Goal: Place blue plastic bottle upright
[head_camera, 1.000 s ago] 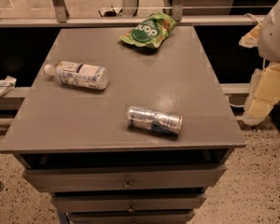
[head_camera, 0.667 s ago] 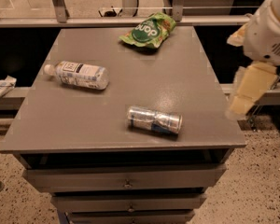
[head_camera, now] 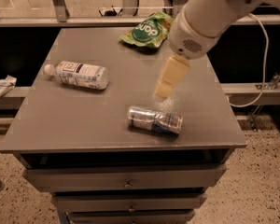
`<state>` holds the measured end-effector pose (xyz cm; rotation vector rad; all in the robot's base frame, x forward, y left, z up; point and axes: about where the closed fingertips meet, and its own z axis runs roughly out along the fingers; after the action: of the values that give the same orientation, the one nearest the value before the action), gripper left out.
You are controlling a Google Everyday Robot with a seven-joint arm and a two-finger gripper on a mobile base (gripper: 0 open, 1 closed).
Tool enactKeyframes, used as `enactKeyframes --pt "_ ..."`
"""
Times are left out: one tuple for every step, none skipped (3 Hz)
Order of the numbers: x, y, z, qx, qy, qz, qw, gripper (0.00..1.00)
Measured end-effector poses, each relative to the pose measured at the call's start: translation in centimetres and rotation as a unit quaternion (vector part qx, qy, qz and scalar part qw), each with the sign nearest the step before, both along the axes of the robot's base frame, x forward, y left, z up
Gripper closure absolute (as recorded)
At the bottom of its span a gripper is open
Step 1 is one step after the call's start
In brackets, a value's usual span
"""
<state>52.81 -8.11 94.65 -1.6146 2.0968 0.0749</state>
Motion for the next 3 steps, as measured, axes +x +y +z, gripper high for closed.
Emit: enactKeyframes --pt "3.0 7.3 -0.2 0.038 0.002 0.012 0.9992 0.0" --pt "3.0 7.3 -0.2 0.038 0.002 0.012 0.9992 0.0" --pt "4.2 8.6 -1.1 0.046 -0.003 0.012 0.9989 0.0"
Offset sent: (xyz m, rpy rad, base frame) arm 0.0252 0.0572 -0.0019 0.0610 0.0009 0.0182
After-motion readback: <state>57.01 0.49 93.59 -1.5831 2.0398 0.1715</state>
